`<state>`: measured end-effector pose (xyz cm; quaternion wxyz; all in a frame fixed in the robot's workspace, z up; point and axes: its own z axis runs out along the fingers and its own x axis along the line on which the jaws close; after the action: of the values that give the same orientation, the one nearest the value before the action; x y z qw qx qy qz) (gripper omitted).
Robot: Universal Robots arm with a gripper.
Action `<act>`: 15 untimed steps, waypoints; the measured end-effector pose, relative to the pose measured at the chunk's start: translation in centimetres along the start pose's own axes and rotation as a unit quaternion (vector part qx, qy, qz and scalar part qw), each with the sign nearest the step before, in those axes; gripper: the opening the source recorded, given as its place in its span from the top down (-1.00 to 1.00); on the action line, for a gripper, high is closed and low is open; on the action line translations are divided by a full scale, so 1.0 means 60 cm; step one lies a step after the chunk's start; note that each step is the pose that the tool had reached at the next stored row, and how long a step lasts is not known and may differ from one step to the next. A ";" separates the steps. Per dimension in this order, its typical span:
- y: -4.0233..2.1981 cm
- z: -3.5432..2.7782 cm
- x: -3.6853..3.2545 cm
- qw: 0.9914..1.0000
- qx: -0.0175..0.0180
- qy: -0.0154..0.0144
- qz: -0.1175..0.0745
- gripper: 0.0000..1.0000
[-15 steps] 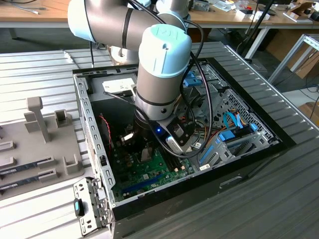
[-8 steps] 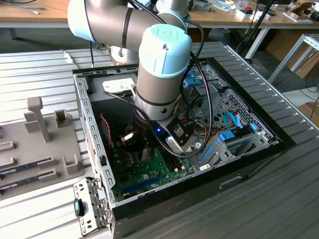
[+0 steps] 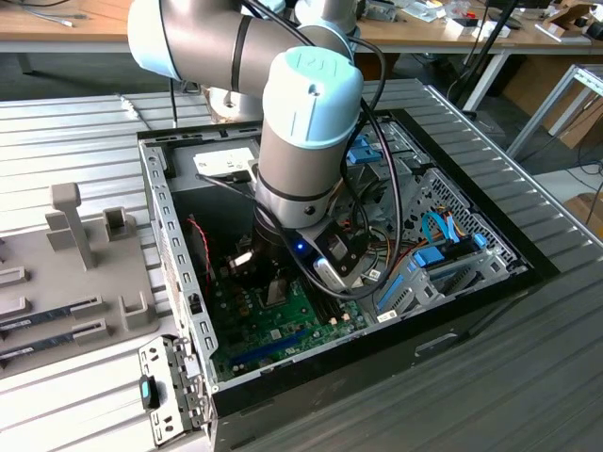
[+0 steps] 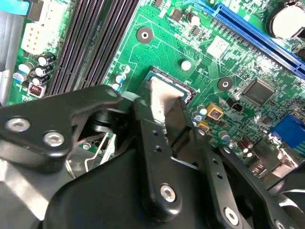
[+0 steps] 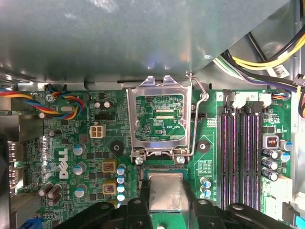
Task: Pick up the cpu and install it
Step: 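Place the cpu into insertion slot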
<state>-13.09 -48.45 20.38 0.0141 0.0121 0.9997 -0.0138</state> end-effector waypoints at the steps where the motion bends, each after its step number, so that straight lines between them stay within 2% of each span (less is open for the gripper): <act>1: 0.000 0.000 0.000 1.000 0.000 0.000 0.000 0.16; 7: 0.000 0.000 0.000 1.000 0.000 0.000 0.000 0.14; 8: 0.000 0.000 0.000 1.000 0.000 0.000 0.000 0.02; 11: 0.000 0.000 0.000 1.000 -0.001 0.000 -0.005 0.02; 15: 0.000 0.000 0.000 1.000 -0.003 0.000 -0.007 0.02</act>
<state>-13.10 -48.47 20.39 0.0142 0.0052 0.9998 -0.0110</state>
